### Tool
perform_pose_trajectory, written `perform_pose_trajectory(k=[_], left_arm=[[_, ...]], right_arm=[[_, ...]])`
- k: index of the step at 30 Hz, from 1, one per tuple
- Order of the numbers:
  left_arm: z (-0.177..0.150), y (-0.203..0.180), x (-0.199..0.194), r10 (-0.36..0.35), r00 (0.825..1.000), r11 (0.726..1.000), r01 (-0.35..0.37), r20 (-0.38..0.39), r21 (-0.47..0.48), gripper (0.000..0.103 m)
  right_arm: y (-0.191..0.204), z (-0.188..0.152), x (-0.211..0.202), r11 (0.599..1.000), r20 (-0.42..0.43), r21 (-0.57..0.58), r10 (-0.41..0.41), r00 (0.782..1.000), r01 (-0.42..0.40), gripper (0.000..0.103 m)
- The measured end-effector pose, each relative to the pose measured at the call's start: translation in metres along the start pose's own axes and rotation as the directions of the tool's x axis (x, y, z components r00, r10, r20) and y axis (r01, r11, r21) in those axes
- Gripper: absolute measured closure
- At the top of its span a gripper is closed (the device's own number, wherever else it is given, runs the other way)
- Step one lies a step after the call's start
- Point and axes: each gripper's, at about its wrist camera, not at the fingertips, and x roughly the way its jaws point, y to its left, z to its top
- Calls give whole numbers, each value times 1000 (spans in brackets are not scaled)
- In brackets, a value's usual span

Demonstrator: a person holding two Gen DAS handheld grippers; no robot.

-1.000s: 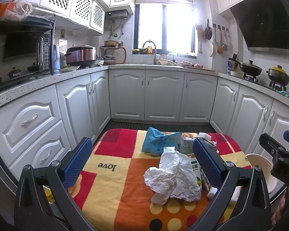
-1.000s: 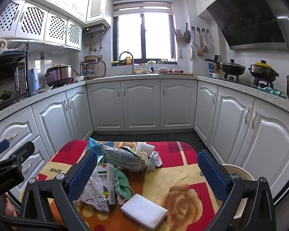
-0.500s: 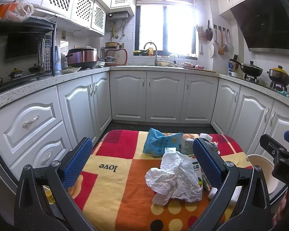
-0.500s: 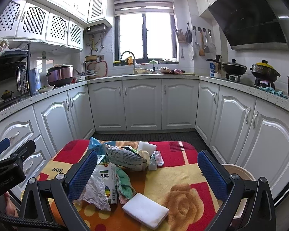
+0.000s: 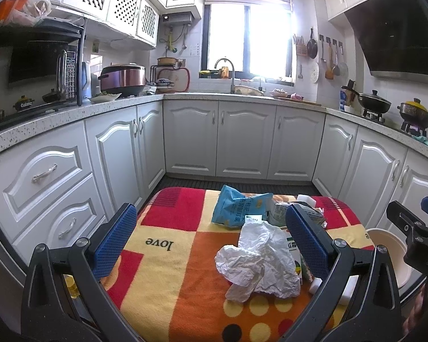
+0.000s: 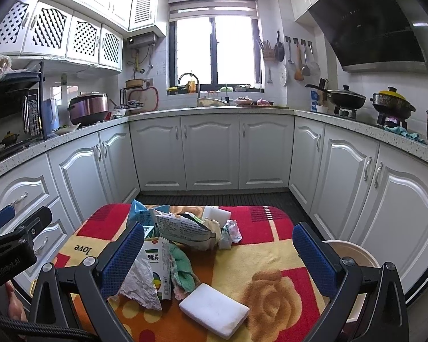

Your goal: Collect trash

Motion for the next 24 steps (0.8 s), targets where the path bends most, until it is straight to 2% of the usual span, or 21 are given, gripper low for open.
perform_pose_trajectory(k=[24], left_arm=[[-3,2,12,-23,999,1000,23,-32,-18,0]], right_arm=[[3,-2,5,1000,-21,-11,-4,1000,4,0]])
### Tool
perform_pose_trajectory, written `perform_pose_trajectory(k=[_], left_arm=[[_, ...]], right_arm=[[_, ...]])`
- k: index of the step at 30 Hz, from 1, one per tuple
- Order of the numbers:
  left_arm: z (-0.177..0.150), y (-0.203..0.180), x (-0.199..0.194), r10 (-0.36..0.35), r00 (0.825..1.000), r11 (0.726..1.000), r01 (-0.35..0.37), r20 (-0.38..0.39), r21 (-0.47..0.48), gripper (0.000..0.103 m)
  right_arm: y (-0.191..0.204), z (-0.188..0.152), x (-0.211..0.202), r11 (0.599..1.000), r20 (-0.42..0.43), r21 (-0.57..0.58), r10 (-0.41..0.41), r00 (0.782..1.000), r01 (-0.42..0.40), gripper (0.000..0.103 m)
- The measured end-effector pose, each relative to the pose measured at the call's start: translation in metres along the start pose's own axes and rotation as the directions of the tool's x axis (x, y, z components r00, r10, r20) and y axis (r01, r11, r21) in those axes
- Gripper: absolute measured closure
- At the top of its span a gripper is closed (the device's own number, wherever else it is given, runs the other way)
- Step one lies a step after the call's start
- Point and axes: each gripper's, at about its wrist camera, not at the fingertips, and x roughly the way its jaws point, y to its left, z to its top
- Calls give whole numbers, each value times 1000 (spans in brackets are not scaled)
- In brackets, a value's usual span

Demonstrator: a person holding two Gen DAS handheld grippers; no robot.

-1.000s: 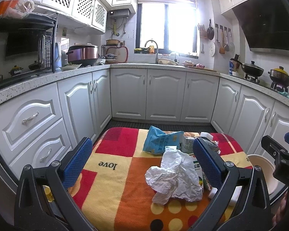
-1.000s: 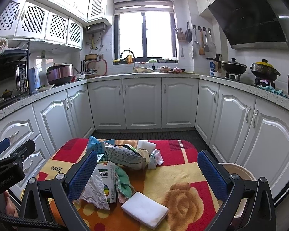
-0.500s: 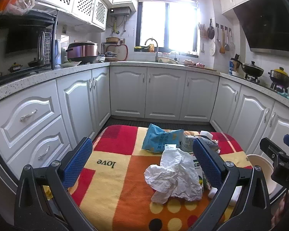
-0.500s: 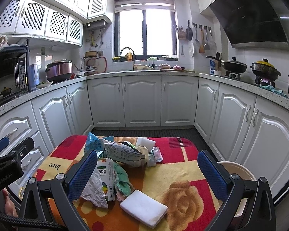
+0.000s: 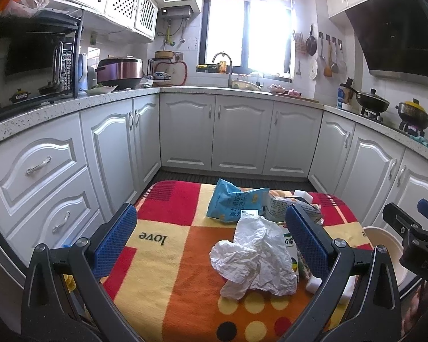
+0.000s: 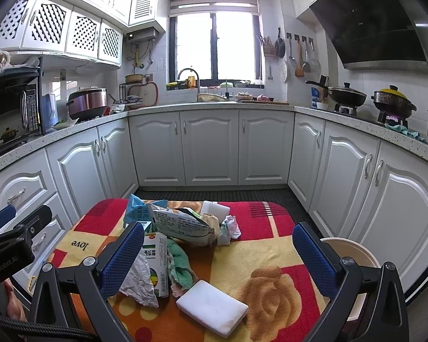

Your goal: Collect trash

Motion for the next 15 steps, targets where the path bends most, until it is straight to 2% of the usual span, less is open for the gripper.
perform_pose_trajectory(k=[15], left_arm=[[-2,-1,5,4,1000,1000,-4,-7,5,0]], right_arm=[[-2,0,7,1000,-17,-4,1,1000,-1,0]])
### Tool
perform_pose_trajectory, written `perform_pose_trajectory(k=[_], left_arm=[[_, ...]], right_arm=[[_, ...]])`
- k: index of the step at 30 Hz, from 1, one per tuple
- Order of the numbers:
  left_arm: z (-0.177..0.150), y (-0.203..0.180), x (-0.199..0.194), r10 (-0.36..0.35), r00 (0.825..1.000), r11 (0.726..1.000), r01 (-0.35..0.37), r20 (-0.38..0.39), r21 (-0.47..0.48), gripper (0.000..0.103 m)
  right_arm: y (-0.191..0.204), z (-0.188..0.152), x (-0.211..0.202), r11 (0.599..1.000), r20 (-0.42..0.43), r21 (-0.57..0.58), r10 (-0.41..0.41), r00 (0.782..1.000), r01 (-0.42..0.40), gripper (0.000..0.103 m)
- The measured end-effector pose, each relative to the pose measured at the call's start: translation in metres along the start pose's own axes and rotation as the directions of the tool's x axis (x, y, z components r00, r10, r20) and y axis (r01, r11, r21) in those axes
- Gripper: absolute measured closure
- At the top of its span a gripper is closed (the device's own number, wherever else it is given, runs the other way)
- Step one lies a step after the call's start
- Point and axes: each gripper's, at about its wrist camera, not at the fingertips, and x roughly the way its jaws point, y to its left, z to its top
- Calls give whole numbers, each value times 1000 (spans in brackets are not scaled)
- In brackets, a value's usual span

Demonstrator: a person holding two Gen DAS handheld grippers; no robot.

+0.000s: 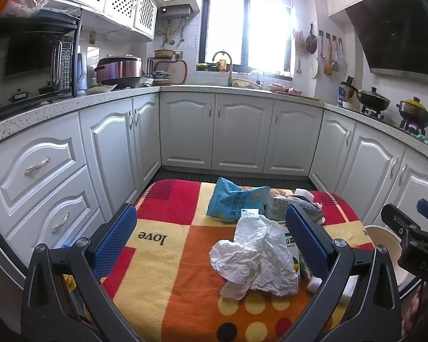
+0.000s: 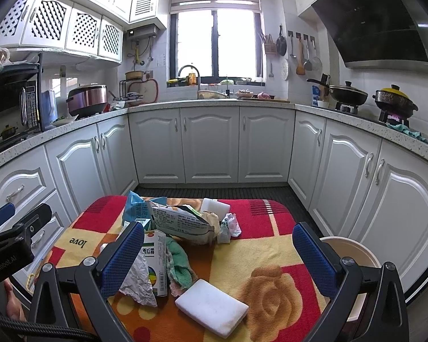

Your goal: Collect trash

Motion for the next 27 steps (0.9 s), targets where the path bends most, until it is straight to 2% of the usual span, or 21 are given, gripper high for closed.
perform_pose_trajectory(k=[27], left_arm=[[-8,-5,10,11,1000,1000,-10,-27,30,0]], right_arm=[[-7,-8,12,1000,-38,7,2,999,-2,0]])
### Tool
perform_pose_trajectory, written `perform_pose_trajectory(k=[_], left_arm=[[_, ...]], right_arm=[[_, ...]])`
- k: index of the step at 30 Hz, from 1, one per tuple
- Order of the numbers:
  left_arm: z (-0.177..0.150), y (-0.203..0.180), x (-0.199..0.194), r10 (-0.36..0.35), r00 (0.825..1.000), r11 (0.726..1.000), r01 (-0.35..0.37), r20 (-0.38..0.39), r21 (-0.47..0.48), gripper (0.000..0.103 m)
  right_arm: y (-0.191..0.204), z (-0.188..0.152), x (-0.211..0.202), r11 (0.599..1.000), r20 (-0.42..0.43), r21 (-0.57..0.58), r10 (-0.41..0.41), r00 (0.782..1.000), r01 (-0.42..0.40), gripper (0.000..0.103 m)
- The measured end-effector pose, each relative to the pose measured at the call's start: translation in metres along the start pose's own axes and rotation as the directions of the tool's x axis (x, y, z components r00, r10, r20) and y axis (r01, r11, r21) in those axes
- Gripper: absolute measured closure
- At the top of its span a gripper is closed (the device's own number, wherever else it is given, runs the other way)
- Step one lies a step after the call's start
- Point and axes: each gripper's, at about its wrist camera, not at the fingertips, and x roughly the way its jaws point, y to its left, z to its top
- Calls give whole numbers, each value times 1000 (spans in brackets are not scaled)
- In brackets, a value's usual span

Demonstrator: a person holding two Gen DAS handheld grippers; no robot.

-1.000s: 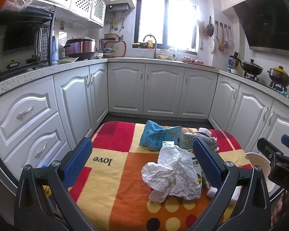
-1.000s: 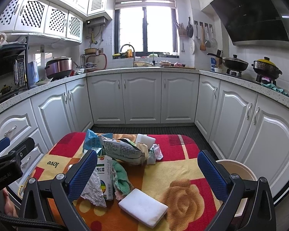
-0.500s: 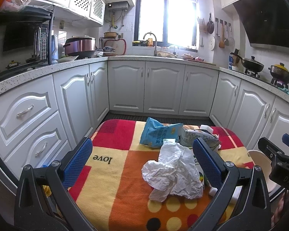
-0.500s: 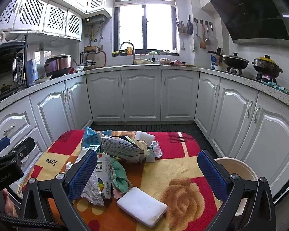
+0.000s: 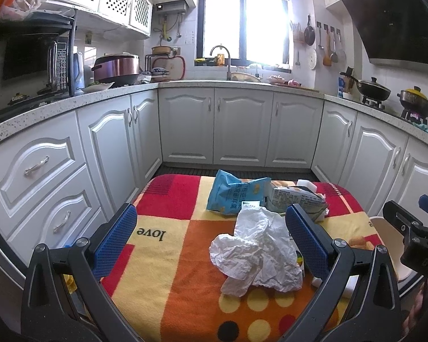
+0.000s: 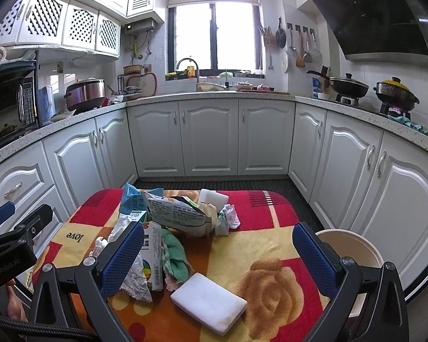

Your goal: Collect trash

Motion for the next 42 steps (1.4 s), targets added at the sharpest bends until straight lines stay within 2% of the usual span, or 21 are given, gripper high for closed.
perform_pose_trajectory(k=[17,21,27,30,32,36,39,42], left_arm=[[-7,1,10,12,999,1000,-12,-32,5,0],[-12,4,17,-38,996,999,40,-86,14,0],[-28,6,32,-128,972,988,142,-198,61,0],[-38,-1,43,-141,962,982,167,-234,94,0],[-41,-4,52,-148,955,977,181,-257,111,0],[-42,-9,74,-208,932,962,249,-297,108,0],[-41,-16,92,-225,922,955,274,-316,117,0],[-41,-24,110,-238,905,942,303,-353,142,1]], right_arm=[[3,-6,10,1000,-41,-25,0,999,-1,0],[3,-10,13,999,-56,-39,2,998,-4,0],[-4,-20,25,998,-98,-60,-7,995,1,0],[-12,-26,34,998,-126,-57,-6,992,-1,0],[-17,-30,38,999,-144,-51,3,990,-10,0],[-26,-40,43,997,-179,-50,48,983,-58,0],[-29,-51,54,987,-251,-56,130,959,-148,0],[-26,-65,69,972,-336,-81,184,924,-223,0]])
